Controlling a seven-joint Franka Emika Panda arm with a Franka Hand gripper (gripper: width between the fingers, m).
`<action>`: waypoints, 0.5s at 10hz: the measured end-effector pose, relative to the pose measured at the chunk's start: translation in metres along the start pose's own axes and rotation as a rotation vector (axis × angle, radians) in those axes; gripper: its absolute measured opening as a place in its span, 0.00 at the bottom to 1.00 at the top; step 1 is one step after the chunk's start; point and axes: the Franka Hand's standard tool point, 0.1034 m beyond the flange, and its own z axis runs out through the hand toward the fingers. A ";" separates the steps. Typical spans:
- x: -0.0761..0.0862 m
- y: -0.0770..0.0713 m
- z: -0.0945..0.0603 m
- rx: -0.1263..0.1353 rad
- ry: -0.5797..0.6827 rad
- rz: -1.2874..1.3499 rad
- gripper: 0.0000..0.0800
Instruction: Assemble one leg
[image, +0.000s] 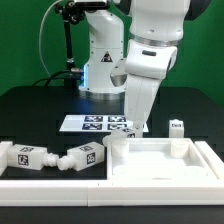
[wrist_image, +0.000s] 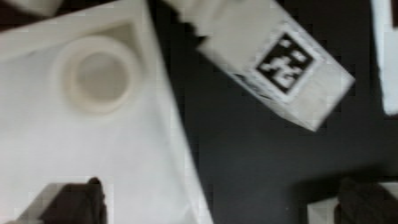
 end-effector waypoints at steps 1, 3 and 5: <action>0.000 0.004 0.000 0.010 0.006 -0.009 0.81; 0.000 0.003 0.002 0.011 0.004 0.021 0.81; 0.002 0.001 0.002 0.010 0.005 0.210 0.81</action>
Offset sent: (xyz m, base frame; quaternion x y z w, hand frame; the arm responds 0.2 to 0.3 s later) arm 0.0000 0.0000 0.0000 0.0000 0.0000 0.0650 0.9979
